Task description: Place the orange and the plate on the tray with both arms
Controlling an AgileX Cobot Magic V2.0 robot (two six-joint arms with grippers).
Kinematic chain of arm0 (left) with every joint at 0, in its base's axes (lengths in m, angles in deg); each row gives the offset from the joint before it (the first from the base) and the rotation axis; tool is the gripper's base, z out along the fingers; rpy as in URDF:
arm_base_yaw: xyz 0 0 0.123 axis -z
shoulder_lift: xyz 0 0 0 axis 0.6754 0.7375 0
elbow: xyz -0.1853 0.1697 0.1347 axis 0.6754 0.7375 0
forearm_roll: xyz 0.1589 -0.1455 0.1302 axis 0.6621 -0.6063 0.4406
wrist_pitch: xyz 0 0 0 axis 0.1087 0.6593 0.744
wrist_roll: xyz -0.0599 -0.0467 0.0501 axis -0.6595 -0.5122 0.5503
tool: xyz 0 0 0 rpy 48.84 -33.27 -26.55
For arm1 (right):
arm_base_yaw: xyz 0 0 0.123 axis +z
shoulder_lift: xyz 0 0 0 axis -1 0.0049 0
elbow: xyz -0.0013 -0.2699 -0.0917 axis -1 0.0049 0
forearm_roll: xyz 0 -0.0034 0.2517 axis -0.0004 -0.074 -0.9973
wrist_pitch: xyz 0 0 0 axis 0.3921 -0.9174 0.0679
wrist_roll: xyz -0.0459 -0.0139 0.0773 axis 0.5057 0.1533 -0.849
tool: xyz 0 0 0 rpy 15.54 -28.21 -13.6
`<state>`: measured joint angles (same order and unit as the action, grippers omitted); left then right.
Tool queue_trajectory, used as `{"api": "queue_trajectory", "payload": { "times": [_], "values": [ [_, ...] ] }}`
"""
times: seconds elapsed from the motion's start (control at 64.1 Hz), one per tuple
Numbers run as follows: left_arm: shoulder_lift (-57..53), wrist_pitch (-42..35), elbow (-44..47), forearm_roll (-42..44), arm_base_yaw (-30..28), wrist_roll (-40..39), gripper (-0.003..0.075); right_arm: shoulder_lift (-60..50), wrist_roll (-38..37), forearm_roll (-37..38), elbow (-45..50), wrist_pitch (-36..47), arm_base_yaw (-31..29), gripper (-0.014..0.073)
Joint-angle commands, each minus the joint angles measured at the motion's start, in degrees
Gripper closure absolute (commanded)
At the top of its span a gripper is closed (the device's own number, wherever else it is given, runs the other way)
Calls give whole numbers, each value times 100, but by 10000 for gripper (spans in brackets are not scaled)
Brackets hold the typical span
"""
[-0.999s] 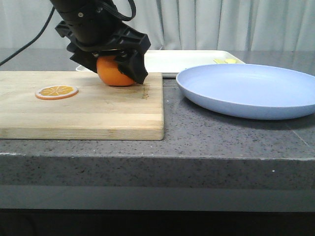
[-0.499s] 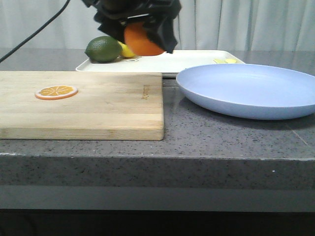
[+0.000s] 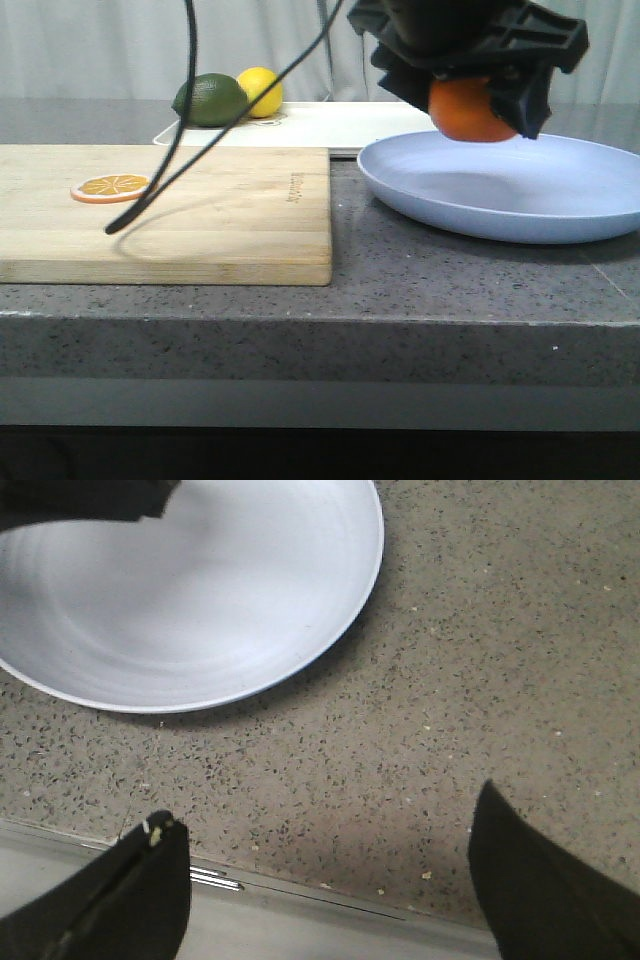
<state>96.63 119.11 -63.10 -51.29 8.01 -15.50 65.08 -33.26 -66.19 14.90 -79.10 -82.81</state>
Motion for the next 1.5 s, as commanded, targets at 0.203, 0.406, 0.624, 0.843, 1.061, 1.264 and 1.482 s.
{"api": "queue_trajectory", "payload": {
  "times": [0.203,0.406,0.624,0.843,1.061,1.264,1.482],
  "values": [
    [128,-319,-576,-18,143,9,223,19,57,20,-198,253,10,9],
    [128,-210,-584,-31,180,-14,109,19,57,20,-198,240,10,9],
    [1,170,-584,-123,180,-336,110,19,57,20,-198,235,10,9],
    [-718,402,-584,-123,180,-336,113,19,57,20,-198,240,10,9],
    [-1825,853,-65,-119,180,-336,113,19,57,20,-198,240,10,9],
    [-3017,629,1355,18,180,-336,113,19,52,20,-198,253,10,9],
    [-4262,494,2701,84,169,-336,113,19,52,20,-198,316,10,9]
  ]
}}
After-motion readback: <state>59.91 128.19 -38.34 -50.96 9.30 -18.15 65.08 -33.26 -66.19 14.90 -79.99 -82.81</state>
